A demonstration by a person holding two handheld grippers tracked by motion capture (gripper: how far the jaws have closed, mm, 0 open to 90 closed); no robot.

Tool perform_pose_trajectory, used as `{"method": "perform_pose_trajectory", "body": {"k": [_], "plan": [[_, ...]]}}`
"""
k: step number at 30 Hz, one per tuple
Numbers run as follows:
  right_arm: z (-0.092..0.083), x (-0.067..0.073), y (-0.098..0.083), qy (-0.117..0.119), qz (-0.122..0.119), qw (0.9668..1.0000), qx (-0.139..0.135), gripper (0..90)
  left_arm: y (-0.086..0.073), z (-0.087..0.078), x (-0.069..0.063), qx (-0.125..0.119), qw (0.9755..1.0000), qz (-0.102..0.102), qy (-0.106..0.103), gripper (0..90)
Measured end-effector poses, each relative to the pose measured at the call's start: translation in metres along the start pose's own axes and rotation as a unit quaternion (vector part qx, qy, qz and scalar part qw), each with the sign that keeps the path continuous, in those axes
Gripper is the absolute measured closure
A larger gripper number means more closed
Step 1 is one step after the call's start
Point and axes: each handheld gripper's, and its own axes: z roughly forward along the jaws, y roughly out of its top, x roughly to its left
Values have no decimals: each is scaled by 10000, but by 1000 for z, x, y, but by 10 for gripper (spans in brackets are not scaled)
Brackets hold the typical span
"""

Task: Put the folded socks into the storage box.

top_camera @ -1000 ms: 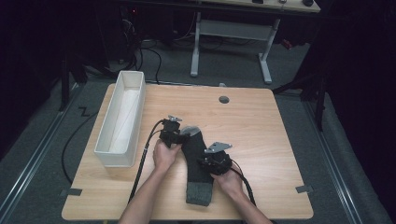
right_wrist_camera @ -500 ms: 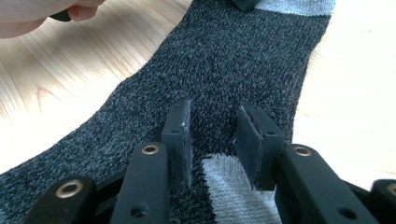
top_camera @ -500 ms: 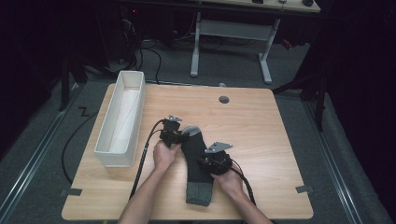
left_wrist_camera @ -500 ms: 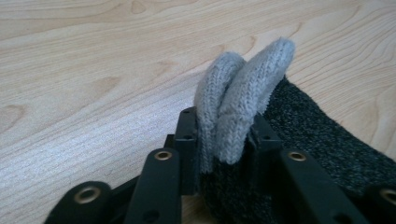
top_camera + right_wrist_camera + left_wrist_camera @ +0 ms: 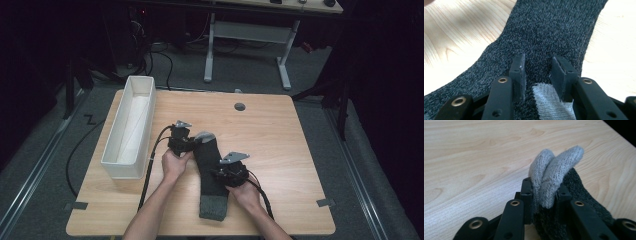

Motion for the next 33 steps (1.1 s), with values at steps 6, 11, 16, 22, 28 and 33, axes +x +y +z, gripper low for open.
{"method": "perform_pose_trajectory", "body": {"k": [6,11,16,22,28,33], "plan": [[-8,1,4,74,136,9997,-212,628,6,-11,-10,-143,9997,-13,-201,748],[-13,8,19,172,130,9986,-486,630,8,-17,-15,-184,9992,-51,-339,748],[0,14,26,183,64,9993,-329,629,12,-23,-19,-199,9985,-112,-494,748],[14,12,24,130,95,9997,-156,628,17,-35,-24,-192,9972,-126,-718,750],[24,6,29,-1,146,9999,-77,631,19,-45,-30,-199,9961,-78,-856,751],[31,0,30,-85,214,9996,-150,633,19,-50,-31,-157,9959,-20,-885,751]]}}
